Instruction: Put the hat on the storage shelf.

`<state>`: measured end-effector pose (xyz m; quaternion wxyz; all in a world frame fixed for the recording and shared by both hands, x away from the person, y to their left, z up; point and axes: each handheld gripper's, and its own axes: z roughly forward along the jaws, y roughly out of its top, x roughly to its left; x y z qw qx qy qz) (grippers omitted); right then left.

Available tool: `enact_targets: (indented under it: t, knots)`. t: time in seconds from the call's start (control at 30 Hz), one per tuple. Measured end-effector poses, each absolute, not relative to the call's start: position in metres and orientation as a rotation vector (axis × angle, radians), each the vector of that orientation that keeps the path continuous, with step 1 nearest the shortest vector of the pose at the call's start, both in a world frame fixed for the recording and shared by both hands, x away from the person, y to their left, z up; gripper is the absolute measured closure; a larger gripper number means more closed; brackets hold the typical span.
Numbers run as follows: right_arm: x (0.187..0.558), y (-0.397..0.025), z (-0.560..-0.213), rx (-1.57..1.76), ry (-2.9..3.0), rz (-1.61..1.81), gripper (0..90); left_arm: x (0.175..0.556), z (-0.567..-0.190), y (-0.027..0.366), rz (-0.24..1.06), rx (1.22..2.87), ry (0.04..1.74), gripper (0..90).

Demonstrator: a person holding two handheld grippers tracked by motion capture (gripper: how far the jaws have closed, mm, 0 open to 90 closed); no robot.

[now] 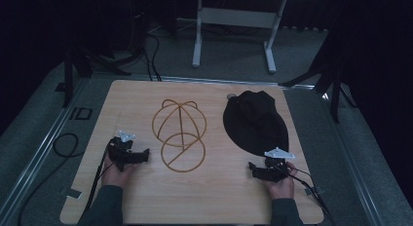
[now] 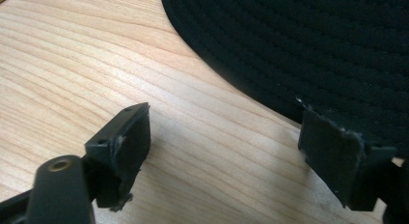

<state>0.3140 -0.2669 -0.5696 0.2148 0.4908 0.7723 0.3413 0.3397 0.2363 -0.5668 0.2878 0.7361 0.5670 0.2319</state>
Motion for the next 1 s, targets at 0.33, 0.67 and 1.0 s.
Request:
enact_targets:
  t: [0.33, 0.67, 1.0]
  knots:
    - [0.316, -0.265, -0.569, 1.364, 2.161, 0.935, 13.8, 0.34, -0.567, 0.236, 0.619, 1.964, 1.515, 1.3]
    - [0.317, -0.271, -0.56, 1.328, 2.268, 0.89, 29.8, 0.34, -0.567, 0.236, 0.619, 1.964, 1.515, 1.3]
    - [0.322, -0.28, -0.551, 1.168, 2.44, 0.836, 46.1, 0.34, -0.567, 0.236, 0.62, 1.963, 1.516, 1.3]
